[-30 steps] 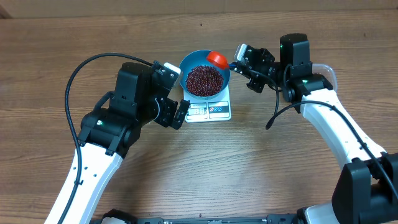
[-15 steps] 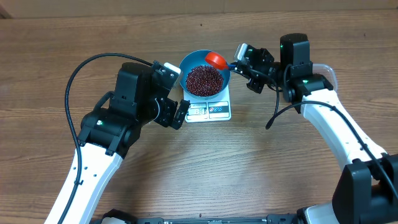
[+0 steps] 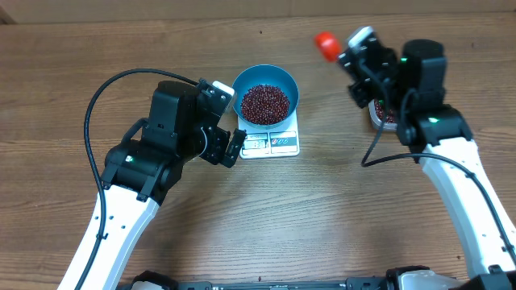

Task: Scoop item into bowl and weigh 150g on scale
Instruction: 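Move the empty scoop with the right gripper back to the bean tub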

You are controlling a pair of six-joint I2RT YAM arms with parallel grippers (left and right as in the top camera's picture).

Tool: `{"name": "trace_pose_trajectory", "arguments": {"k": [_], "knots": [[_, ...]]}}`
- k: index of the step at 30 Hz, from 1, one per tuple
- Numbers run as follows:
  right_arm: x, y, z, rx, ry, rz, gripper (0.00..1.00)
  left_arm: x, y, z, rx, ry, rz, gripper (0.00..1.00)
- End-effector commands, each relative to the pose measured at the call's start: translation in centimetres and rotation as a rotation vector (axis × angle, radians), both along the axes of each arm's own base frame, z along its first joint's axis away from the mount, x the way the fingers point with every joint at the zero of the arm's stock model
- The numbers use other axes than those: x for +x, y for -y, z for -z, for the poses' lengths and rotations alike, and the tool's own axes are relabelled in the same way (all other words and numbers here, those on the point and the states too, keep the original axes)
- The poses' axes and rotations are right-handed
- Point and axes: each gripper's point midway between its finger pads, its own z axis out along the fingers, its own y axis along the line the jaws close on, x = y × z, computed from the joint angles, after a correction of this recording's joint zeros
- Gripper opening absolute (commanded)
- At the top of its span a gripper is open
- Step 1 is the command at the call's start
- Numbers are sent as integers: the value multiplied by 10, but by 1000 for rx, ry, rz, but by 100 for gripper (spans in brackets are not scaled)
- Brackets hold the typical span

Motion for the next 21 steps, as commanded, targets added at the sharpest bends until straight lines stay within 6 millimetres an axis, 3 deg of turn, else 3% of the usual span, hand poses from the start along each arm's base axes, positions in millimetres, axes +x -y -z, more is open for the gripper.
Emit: {"name": "trace_pose_trajectory", "arguments": {"k": [1, 12, 16, 21], "knots": [[4, 60, -7, 18, -25, 295, 4, -3, 3, -5, -19, 7, 8, 100], [-29, 165, 45, 31, -277, 583, 4, -3, 3, -5, -18, 7, 8, 100], [-41, 181, 67, 31, -374, 625, 4, -3, 3, -5, -18, 7, 8, 100], [-41, 179, 91, 51, -453, 606, 4, -3, 3, -5, -19, 7, 8, 100]]}}
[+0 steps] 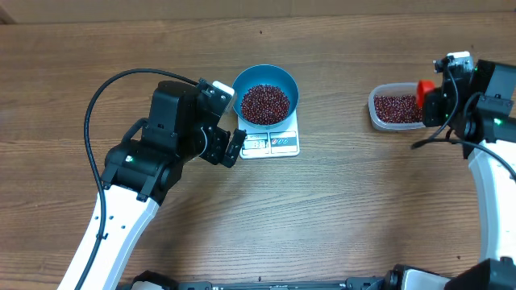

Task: Scoop item into bowl and weigh 150g on scale
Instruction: 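Move the empty scoop with the right gripper back to the bean tub, then dig the red scoop into the beans in the tub with the right gripper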

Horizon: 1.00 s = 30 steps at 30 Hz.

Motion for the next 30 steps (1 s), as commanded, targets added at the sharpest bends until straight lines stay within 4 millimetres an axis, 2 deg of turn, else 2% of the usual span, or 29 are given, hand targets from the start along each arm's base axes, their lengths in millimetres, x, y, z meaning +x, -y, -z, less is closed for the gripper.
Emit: {"name": "trace_pose_trajectory", "arguments": {"k": [1, 6, 8, 20, 30], "knots": [[5, -2, 18, 37, -41, -8, 4, -3, 3, -5, -18, 7, 8, 99], [9, -3, 52, 67, -127, -11, 4, -3, 3, -5, -19, 7, 8, 99], [9, -3, 60, 75, -146, -13, 4, -3, 3, -5, -19, 7, 8, 100], [9, -21, 63, 163, -150, -72, 4, -3, 3, -5, -19, 7, 8, 100], [6, -23, 69, 172, -175, -77, 4, -3, 3, -5, -18, 7, 8, 99]]}}
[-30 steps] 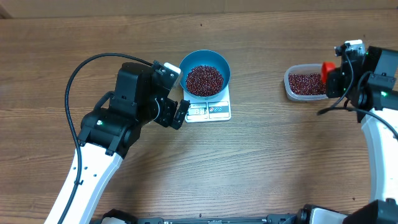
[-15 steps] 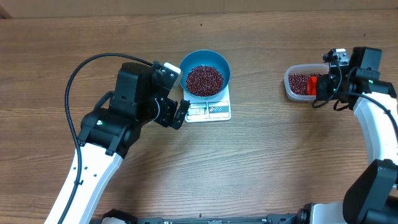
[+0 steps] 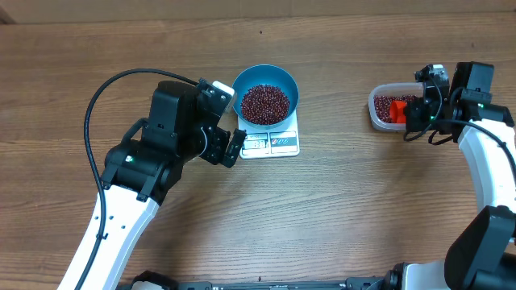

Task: Scoop item into bowl and weigh 150g on scale
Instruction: 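Dig the red scoop into the beans in the tub with the right gripper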

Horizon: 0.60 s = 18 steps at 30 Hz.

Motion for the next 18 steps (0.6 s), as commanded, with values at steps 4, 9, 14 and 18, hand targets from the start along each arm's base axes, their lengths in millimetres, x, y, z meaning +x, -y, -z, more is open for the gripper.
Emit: {"name": "trace_pose_trajectory", "arguments": {"k": [4, 9, 14, 18], "knots": [[2, -1, 1, 16, 2, -2, 4, -3, 3, -5, -18, 7, 8, 100], [1, -4, 2, 29, -3, -8, 4, -3, 3, -5, -19, 7, 8, 99], [-1, -10, 2, 59, -8, -23, 4, -3, 3, -5, -18, 7, 8, 100], [-3, -15, 2, 86, -14, -36, 4, -3, 3, -5, -18, 7, 8, 100]]}}
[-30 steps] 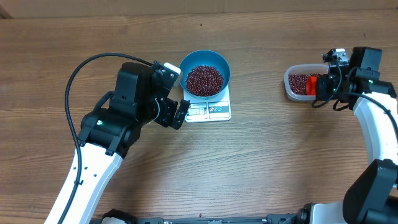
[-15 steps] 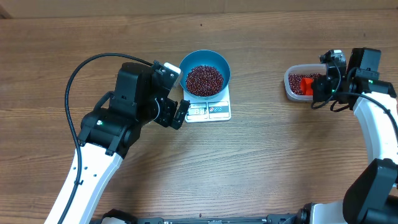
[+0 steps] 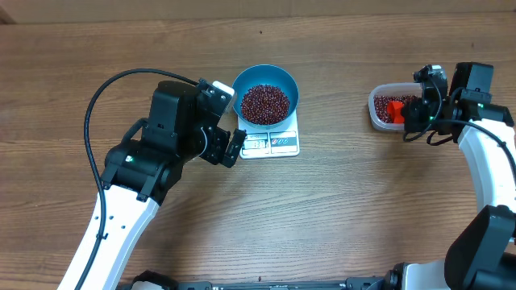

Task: Scoop item into bowl and weigh 150g on scale
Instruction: 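Dig the red scoop into the beans in the tub with the right gripper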

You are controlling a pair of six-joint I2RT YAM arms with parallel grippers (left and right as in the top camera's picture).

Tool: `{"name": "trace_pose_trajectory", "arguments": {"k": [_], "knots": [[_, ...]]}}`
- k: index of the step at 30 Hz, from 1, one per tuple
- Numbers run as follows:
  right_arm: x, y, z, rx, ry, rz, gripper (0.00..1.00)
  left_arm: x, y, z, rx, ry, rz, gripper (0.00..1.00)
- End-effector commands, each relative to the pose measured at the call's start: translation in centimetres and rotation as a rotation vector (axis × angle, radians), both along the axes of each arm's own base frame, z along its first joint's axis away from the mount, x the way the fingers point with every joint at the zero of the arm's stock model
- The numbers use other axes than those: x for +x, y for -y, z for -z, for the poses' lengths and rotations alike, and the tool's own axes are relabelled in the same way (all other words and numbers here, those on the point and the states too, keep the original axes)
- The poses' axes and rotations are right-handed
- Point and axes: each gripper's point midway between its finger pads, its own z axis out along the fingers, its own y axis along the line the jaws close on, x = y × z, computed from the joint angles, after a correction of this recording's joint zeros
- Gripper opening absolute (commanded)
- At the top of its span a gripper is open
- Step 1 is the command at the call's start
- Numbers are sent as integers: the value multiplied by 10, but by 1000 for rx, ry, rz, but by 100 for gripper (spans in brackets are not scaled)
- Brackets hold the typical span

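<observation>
A blue bowl (image 3: 265,95) holding dark red beans stands on a small white scale (image 3: 272,143) at the table's middle. At the right, a clear container (image 3: 381,109) also holds red beans. A red scoop (image 3: 394,107) lies down inside it among the beans, and my right gripper (image 3: 413,114) is shut on its handle at the container's right rim. My left gripper (image 3: 235,147) rests just left of the scale with its fingers apart and nothing between them.
The wooden table (image 3: 339,217) carries only the scale, bowl and container. A black cable (image 3: 105,105) loops off the left arm over the table's left side.
The red scoop sits slightly further left inside the bean container. My right gripper holds nearly the same place. The left arm, bowl and scale have not moved.
My right gripper first held the red scoop up at the back, between bowl and container. Then it was at the container's right edge with the scoop over the rim. After that the scoop was down among the beans, where it still is. The left arm stayed still.
</observation>
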Motion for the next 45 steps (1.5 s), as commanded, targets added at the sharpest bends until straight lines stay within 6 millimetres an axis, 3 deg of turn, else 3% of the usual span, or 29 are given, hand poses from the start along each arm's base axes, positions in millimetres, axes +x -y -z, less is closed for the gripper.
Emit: {"name": "trace_pose_trajectory", "arguments": {"k": [1, 14, 31, 39, 45], "knots": [[-1, -8, 1, 52, -6, -19, 4, -3, 3, -5, -19, 7, 8, 100], [-2, -34, -8, 190, 17, -88, 4, -3, 3, -5, -18, 7, 8, 100], [2, -33, -6, 197, 25, -91, 4, -3, 3, -5, -19, 7, 8, 100], [9, -1, 1, 13, 28, -21, 4, -3, 3, -5, -19, 7, 8, 100], [18, 4, -4, -85, 95, -132, 4, -3, 3, -5, -19, 7, 8, 99]]}}
